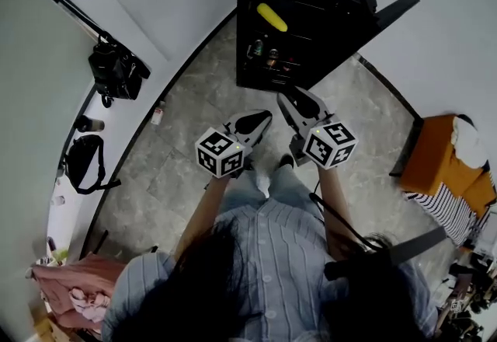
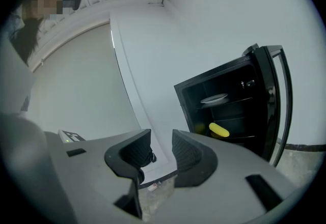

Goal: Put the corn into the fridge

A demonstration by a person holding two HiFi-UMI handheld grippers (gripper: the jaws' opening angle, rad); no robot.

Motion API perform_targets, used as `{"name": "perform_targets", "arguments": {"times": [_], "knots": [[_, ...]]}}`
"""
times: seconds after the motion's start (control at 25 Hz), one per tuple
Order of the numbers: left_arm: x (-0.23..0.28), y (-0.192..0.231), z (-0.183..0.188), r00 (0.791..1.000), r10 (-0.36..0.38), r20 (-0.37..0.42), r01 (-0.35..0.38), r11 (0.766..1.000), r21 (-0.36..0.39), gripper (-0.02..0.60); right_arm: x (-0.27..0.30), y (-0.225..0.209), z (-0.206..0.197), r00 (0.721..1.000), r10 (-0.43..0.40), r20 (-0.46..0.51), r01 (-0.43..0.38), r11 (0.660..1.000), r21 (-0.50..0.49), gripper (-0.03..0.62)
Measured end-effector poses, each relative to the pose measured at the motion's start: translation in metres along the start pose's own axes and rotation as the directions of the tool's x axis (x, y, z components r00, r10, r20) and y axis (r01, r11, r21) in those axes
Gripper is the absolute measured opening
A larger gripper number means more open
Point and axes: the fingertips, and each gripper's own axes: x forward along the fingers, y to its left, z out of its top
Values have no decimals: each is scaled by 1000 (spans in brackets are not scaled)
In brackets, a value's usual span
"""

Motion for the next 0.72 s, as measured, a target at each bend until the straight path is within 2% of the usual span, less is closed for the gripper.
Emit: {"name": "perform_targets", "arguments": {"times": [0.24,0.52,0.72], "knots": [[7,-9,8,999,22,24,-22,1000,-9,9,-14,-1,8,1000,17,2,-17,1000,6,132],[17,-37,9,994,84,71,-84,996,-9,9,-44,3,10,995,98,-11,-98,995,0,124],[21,-68,-3,987,132,92,-132,991,-11,9,-76,6,3,988,154,-23,-154,988,1,120]]}}
